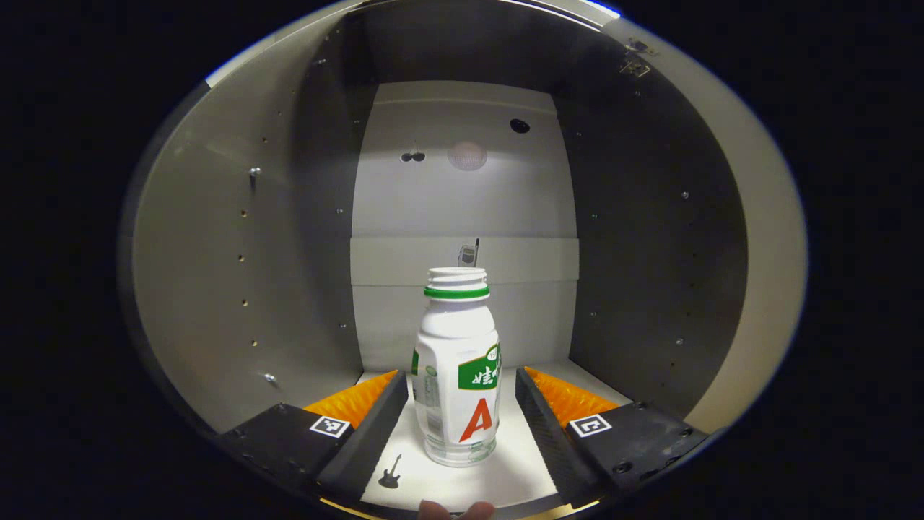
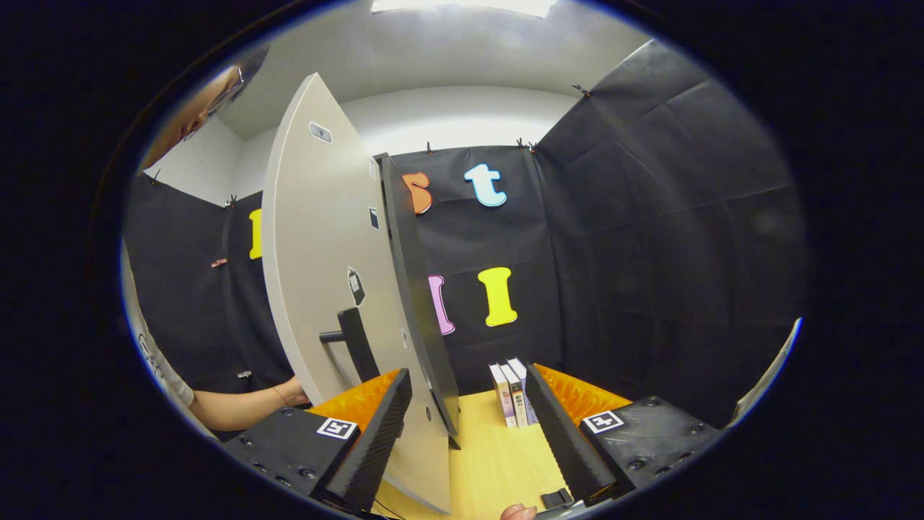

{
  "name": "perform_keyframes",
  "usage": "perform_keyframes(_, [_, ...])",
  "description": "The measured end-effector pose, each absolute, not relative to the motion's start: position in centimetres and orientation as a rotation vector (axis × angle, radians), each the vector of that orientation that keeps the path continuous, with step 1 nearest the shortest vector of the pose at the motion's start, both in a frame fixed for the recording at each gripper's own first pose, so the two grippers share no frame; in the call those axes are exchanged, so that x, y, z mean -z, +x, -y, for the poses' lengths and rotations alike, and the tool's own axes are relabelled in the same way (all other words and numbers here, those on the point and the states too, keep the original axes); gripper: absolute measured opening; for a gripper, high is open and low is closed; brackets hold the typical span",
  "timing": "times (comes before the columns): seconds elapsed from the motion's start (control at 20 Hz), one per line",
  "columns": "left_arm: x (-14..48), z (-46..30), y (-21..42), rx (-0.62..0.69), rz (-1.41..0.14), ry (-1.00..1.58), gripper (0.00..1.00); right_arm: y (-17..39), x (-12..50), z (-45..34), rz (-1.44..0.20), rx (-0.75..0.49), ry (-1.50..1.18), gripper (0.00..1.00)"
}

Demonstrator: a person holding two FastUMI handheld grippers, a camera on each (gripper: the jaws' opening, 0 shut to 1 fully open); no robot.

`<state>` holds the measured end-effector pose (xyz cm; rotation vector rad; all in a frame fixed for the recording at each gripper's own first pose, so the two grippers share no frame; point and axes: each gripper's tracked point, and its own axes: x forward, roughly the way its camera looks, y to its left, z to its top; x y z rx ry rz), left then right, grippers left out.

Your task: Open the cabinet door with the right hand, grasp the bottle in the cabinet with the left hand and place it on the coaster, then close the cabinet door with the right hand.

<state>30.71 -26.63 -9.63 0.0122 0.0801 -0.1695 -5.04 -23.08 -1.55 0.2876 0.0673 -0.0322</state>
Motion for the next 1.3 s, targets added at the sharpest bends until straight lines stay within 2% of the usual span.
perform_keyframes(0.1, [9.9,26.8,31.6,0.17,-0.08,-0.008,0.94,-5.0,1.6,23.7,-0.063,0.04,0.266,1.0])
perform_keyframes(0.15, [9.9,26.8,31.9,0.17,-0.075,-0.02,0.92,-5.0,1.5,24.0,-0.054,0.048,0.256,0.98])
perform_keyframes(0.25, [9.8,26.4,31.7,0.169,-0.076,-0.034,0.8,-4.7,1.5,24.7,-0.047,0.066,0.245,0.98])
perform_keyframes(0.35, [9.6,26.4,31.3,0.164,-0.079,-0.038,0.78,-4.5,1.5,25.3,-0.045,0.082,0.248,0.98])
perform_keyframes(0.65, [6.7,24.5,27.3,0.171,-0.038,-0.061,0.76,-4.0,1.6,25.2,-0.04,0.094,0.226,0.98])
perform_keyframes(0.9, [4.7,21.4,21.2,0.166,-0.011,-0.079,0.76,-3.6,1.4,24.3,-0.028,0.1,0.204,0.97])
perform_keyframes(1.3, [6.2,14.1,11.6,0.109,0.019,-0.049,0.76,-3.2,0.6,22.9,-0.01,0.113,0.166,0.98])
